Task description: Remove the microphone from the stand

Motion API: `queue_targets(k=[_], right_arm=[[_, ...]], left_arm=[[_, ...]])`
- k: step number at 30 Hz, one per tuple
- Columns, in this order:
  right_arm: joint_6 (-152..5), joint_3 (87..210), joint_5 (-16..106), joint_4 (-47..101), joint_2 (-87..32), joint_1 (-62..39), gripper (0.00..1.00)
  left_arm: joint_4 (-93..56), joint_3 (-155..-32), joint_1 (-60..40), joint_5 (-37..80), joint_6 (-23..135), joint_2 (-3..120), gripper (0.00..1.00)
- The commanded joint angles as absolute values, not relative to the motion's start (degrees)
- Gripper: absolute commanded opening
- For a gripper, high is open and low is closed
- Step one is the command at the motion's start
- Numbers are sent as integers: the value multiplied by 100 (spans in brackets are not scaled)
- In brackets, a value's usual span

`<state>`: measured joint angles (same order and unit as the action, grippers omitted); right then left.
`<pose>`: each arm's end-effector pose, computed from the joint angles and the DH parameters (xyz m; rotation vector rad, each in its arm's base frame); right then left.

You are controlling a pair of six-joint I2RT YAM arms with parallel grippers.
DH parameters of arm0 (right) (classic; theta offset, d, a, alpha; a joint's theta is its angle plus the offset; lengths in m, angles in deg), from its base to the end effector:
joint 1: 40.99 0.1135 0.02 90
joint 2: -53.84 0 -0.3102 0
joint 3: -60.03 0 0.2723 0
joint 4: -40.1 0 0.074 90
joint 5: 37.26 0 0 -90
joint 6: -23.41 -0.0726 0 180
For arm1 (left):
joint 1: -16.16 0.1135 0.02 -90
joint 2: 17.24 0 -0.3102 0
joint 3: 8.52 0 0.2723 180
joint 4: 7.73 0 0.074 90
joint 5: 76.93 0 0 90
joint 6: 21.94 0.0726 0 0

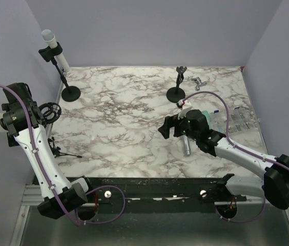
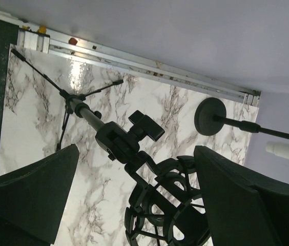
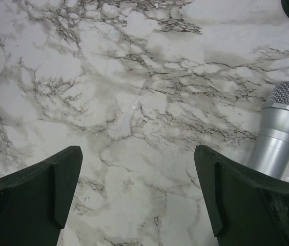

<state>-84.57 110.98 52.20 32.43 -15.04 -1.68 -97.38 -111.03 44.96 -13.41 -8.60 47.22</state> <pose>0.2313 0.1903 0.2557 -0.3905 2.0405 0.6358 0.1483 0.1185 0.4523 -1.9842 1.2683 0.1732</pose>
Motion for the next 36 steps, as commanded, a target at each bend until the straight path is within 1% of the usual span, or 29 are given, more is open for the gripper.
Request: queue_targets(k=[1,8,13,19,28,34,36], right_arm=[[-8470,11021,5207,3387,-1522,-162,100],[-8469,11019,5245,3387,-1524,-165,100],[-8469,11012,5245,3387,-1506,-162,100],[-8469,11005,5245,3387,-1471,-162,100],[-8469,10977,5247,3383,-1418,-162,100],[-8477,10977,5243,3387,-1418,-162,100],[-8476,10983,5240,3388,-1418,-162,100]], left_arm=[[-10185,-11320,4581,-911,-1330,4904,97],[-10322,-11221,4699,-892,-1604,4960,85],[-10060,-10877,4831,-797,-1671,4850,78],[-10030,-10816,4851,-695,-1635,4929,68],[-9889,-10784,4852,-386,-1432,4828,42],[-9586,-10540,4855,293,-1225,4693,18],[-9532,-10503,4834,490,-1153,4691,13]])
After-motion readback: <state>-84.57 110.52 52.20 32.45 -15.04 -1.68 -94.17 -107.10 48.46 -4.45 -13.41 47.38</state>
